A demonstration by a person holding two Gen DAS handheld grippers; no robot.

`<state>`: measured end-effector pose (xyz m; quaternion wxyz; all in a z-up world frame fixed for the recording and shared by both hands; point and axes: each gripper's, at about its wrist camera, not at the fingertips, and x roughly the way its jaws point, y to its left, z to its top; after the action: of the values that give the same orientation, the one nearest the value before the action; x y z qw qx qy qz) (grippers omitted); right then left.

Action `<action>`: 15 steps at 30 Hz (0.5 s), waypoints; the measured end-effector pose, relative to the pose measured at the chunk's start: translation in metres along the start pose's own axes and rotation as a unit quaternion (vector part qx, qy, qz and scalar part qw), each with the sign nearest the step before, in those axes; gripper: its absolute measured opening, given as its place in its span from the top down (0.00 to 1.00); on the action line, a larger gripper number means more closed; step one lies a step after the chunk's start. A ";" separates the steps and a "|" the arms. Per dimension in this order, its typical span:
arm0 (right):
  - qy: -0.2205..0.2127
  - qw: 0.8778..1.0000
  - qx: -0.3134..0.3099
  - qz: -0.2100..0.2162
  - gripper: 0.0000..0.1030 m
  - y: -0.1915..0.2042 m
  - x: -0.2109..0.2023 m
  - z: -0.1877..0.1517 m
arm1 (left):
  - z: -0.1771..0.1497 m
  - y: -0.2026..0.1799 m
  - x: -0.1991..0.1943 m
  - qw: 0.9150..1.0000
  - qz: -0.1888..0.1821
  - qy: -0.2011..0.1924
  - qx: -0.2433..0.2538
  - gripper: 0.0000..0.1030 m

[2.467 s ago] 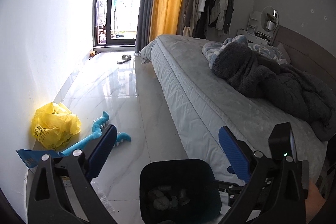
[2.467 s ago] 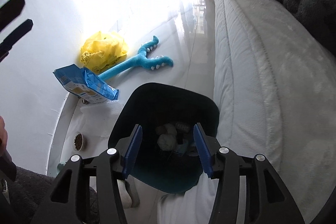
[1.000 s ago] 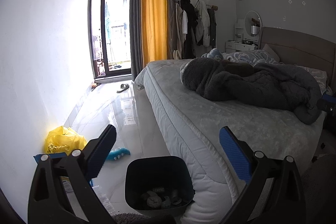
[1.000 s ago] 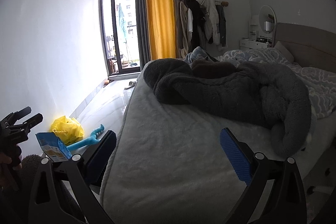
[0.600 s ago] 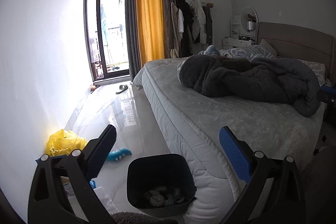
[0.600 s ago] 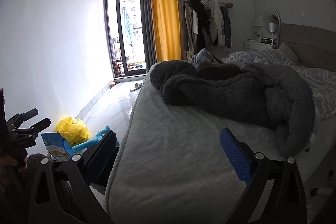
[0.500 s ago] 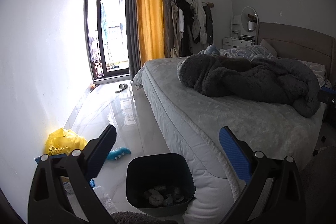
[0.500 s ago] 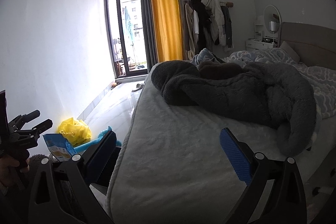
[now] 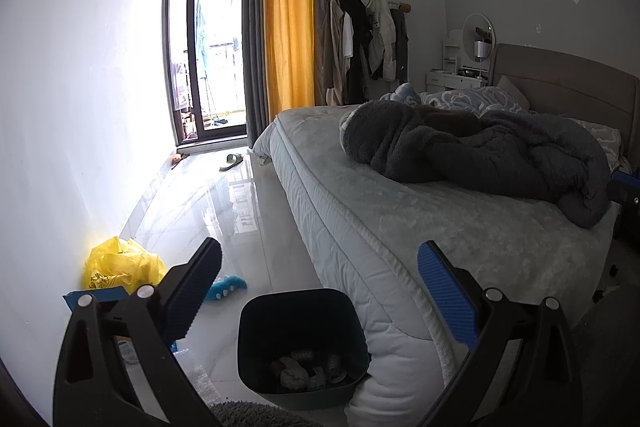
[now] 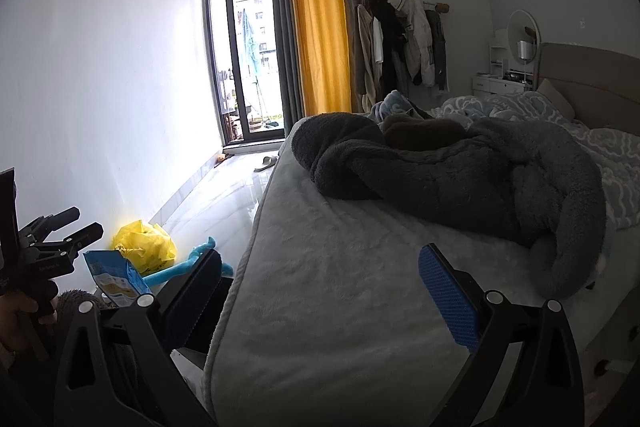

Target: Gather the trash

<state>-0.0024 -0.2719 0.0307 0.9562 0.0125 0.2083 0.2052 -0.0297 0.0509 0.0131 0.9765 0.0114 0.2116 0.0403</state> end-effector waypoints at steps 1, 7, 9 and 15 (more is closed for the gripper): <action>0.000 1.000 0.000 0.000 0.03 -0.001 0.000 0.000 | 0.000 0.000 0.000 1.000 0.000 0.000 0.000 0.03; 0.000 1.000 0.001 -0.001 0.03 0.000 -0.001 0.000 | 0.000 -0.001 0.000 1.000 0.000 0.001 0.000 0.03; 0.000 1.000 0.001 -0.001 0.03 0.000 -0.001 0.000 | 0.000 -0.001 0.000 1.000 0.000 0.001 0.000 0.03; 0.000 1.000 0.001 -0.001 0.03 -0.001 0.000 0.000 | -0.002 -0.001 0.000 1.000 -0.002 0.002 -0.002 0.03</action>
<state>-0.0023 -0.2726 0.0311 0.9563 0.0129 0.2085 0.2044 -0.0299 0.0499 0.0114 0.9762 0.0092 0.2132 0.0389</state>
